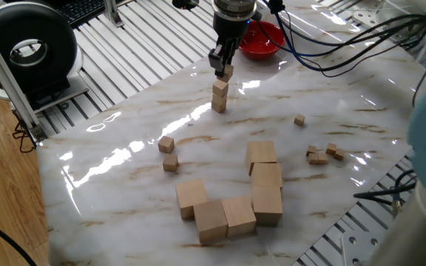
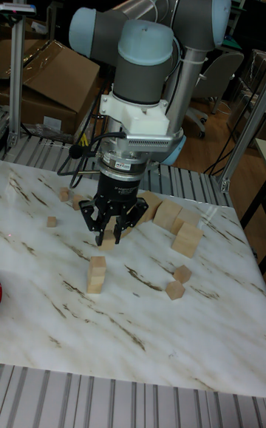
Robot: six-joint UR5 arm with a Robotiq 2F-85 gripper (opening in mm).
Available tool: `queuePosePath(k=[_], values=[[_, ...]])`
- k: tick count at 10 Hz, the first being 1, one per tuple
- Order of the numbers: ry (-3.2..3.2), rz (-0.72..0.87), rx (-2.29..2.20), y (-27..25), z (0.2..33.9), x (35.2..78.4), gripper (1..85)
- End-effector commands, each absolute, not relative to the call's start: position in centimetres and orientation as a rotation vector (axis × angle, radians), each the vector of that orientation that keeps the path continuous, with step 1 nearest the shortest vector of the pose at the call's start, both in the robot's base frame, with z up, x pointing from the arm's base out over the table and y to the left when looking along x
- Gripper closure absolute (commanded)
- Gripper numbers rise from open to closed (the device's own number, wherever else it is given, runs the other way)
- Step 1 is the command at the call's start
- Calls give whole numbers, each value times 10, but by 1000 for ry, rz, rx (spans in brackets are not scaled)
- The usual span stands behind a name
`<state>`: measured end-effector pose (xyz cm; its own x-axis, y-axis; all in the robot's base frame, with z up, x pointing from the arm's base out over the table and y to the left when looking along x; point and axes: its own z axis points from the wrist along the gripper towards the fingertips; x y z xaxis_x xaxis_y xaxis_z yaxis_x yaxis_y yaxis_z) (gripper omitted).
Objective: Stack the blocks in a vertical line of five
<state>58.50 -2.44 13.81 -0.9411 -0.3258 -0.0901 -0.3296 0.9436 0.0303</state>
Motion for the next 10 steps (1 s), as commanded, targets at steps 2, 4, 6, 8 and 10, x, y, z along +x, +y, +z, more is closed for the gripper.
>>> queuePosePath(k=[2,4,6,8,10], values=[[3042,115,-416,-21,131,593,620],[3046,120,-395,-22,124,599,627],[3045,135,-385,-23,122,599,627],[3048,126,-388,-25,121,600,627],[3048,121,-393,-27,118,601,630]])
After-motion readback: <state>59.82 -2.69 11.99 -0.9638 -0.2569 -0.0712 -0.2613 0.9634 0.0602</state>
